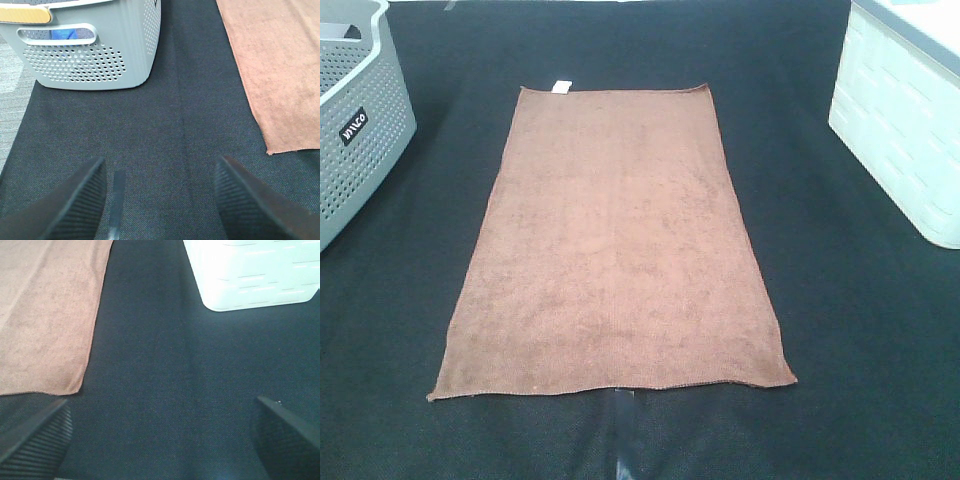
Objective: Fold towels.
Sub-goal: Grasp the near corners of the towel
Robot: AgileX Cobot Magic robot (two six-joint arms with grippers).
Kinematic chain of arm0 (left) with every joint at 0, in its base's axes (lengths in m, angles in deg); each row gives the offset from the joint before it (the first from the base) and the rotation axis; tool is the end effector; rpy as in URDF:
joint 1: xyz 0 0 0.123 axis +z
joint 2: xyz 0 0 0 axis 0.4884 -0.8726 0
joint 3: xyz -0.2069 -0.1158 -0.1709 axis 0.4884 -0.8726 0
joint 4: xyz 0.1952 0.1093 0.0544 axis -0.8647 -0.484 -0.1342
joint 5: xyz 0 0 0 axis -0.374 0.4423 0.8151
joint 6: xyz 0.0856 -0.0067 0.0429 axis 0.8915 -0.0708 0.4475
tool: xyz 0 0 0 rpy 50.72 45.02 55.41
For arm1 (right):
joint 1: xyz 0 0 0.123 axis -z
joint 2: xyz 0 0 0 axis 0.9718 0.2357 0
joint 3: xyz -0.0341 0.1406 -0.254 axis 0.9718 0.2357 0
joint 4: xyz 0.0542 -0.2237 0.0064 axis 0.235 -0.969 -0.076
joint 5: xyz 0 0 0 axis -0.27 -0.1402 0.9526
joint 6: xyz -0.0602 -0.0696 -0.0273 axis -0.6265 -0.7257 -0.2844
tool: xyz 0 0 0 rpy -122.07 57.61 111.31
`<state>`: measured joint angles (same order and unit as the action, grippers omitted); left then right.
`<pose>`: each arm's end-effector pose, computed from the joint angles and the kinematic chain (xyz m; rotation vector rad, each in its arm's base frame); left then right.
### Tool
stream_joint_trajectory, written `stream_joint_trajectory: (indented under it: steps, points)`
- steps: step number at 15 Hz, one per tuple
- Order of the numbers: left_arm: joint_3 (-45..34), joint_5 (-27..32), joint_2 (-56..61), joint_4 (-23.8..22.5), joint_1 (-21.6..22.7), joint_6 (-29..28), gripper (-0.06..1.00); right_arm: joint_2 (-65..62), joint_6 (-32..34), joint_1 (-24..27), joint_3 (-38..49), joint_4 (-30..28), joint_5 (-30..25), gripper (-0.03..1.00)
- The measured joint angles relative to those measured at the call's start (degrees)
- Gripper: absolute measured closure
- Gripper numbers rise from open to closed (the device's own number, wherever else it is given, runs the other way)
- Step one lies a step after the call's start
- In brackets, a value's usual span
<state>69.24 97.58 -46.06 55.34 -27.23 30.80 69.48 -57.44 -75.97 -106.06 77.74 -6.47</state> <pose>-0.0198 -0.0007 0.2658 0.0147 2.0860 0.0513 -0.0238 0.0073 0.2655 -0.0352 2.0739 0.0760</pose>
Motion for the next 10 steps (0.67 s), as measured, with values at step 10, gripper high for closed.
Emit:
stream_joint_trajectory:
  steps: [10]
  points:
    - [0.0, 0.0, 0.0, 0.0, 0.0, 0.0, 0.34, 0.0, 0.0, 0.0, 0.0, 0.0, 0.0, 0.06]
